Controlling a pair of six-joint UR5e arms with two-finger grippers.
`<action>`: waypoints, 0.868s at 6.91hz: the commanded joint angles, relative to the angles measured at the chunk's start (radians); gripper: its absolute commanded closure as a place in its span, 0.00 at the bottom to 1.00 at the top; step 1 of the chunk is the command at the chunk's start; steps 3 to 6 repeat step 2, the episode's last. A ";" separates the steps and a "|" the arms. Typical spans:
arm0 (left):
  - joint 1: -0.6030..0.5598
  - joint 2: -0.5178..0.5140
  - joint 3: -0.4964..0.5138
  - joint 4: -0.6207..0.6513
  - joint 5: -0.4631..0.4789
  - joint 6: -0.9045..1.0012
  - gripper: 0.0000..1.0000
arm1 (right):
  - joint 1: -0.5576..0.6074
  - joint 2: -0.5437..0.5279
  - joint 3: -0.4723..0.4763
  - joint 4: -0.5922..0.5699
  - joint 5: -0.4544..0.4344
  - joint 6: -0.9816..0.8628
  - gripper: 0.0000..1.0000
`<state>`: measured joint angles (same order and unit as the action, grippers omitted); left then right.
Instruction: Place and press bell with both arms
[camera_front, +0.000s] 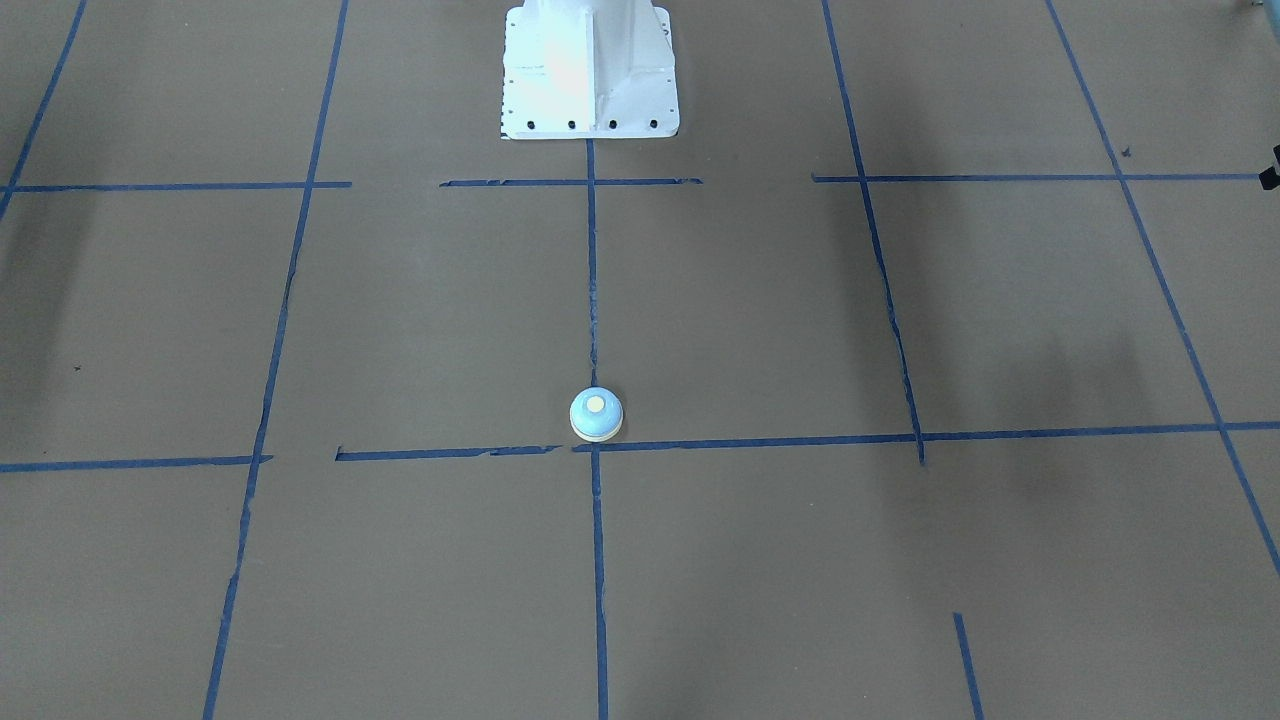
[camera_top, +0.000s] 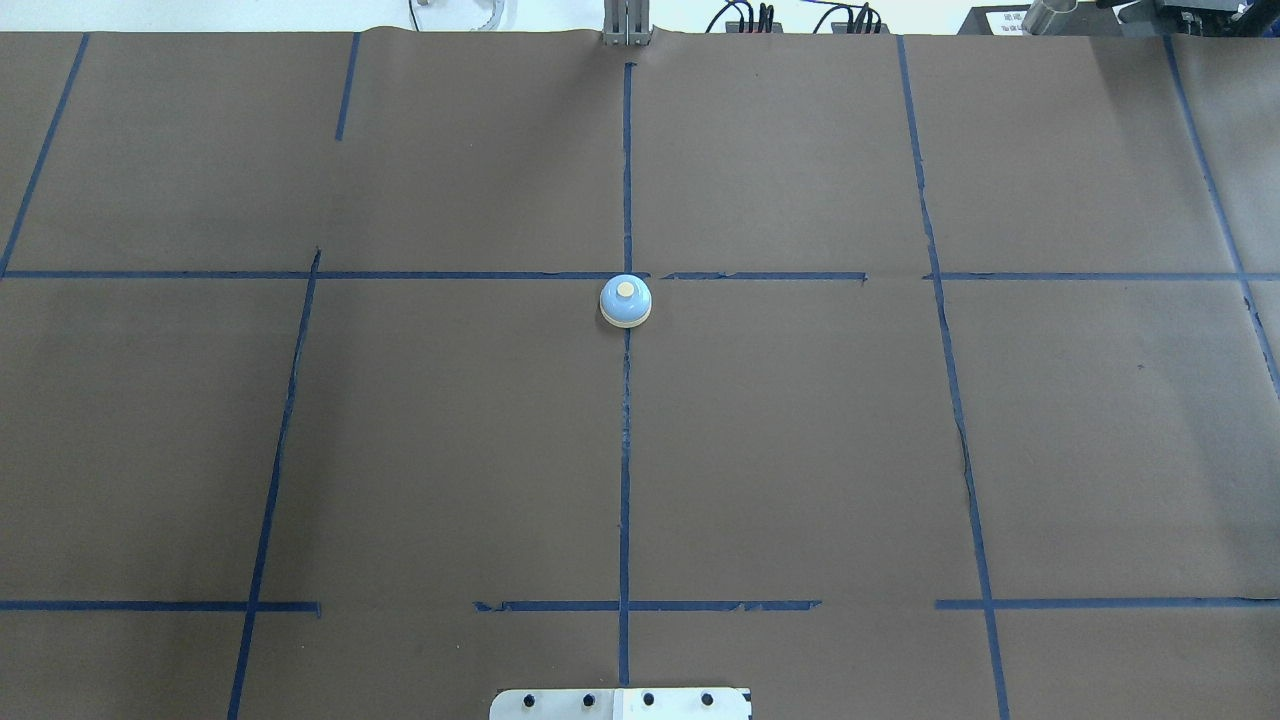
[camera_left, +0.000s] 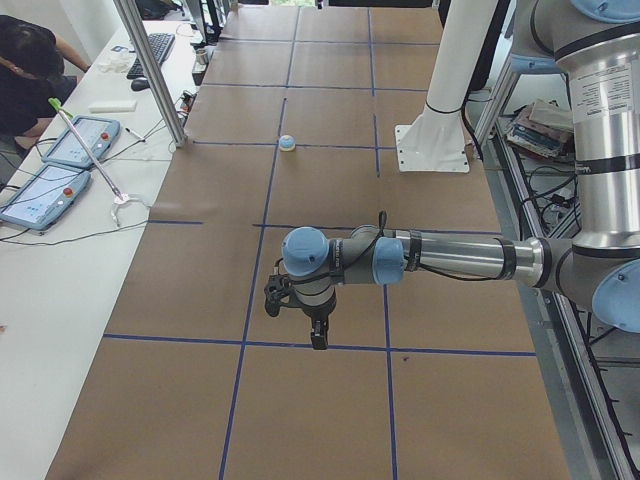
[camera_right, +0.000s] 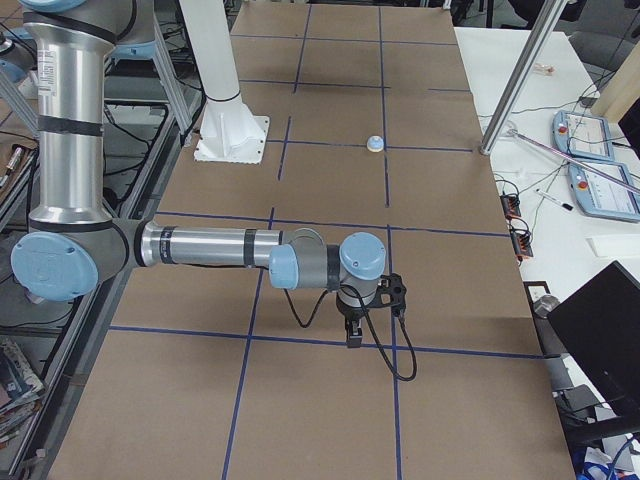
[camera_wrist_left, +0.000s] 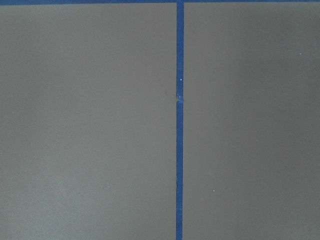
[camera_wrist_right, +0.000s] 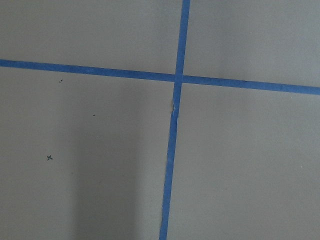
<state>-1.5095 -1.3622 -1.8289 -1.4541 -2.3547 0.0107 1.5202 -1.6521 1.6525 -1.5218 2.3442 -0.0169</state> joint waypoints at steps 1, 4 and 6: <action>0.000 0.000 -0.001 0.000 0.000 0.000 0.00 | 0.000 0.000 0.000 0.000 0.001 0.000 0.00; 0.000 0.000 0.000 0.000 0.000 0.000 0.00 | 0.000 0.000 0.000 -0.001 0.001 -0.002 0.00; 0.000 0.000 0.000 0.000 0.000 0.000 0.00 | 0.000 0.000 0.000 -0.001 0.001 -0.002 0.00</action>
